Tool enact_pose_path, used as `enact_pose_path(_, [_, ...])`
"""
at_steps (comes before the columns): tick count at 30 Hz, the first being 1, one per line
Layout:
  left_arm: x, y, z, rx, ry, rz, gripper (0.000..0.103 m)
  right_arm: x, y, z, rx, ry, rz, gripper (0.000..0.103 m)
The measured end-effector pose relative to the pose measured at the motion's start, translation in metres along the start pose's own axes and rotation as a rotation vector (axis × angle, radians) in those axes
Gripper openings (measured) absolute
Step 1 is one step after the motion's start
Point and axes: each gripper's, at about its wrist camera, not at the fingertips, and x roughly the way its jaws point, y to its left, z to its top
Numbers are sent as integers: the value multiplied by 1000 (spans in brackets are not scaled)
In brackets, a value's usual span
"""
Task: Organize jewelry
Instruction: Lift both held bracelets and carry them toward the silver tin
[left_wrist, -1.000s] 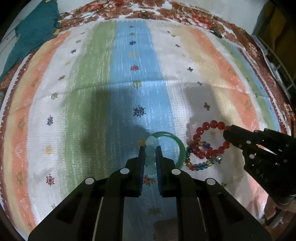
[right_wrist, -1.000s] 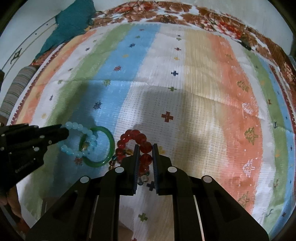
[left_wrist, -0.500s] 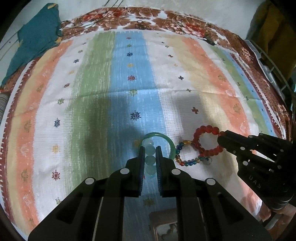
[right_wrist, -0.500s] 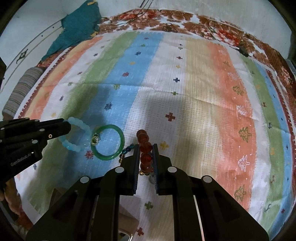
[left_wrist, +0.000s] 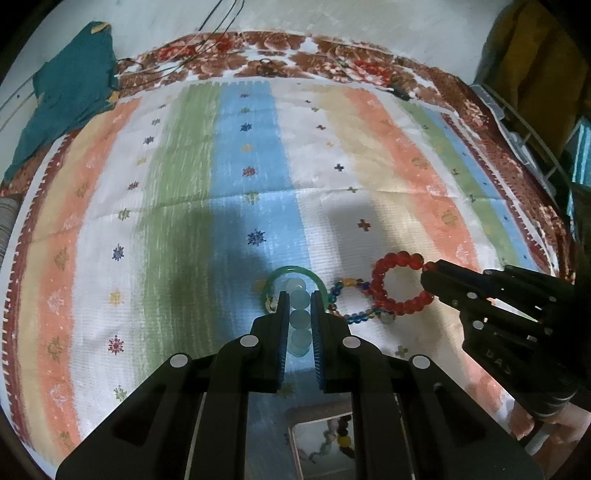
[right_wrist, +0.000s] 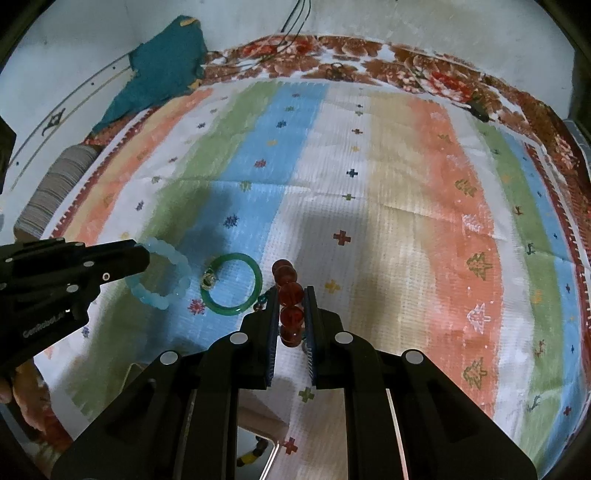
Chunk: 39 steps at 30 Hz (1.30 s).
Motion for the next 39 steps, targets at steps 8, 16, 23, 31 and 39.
enact_pose_path(8, [-16, -5, -3, 9, -28, -21, 11, -18, 4, -5, 0, -36, 15, 14])
enact_pose_path(16, [-33, -13, -9, 31, -55, -33, 11, -39, 12, -10, -12, -87, 39, 14])
enact_pose_path(23, [-51, -20, -18, 50, -85, -51, 11, -49, 16, -18, -18, -105, 28, 14])
enact_pose_path(31, [-63, -31, -30, 79, -97, -60, 11, -65, 20, -28, -24, -129, 49, 14])
enact_pose_path(39, [-80, -39, -48, 87, -123, -92, 11, -73, 23, -43, -35, -132, 64, 14])
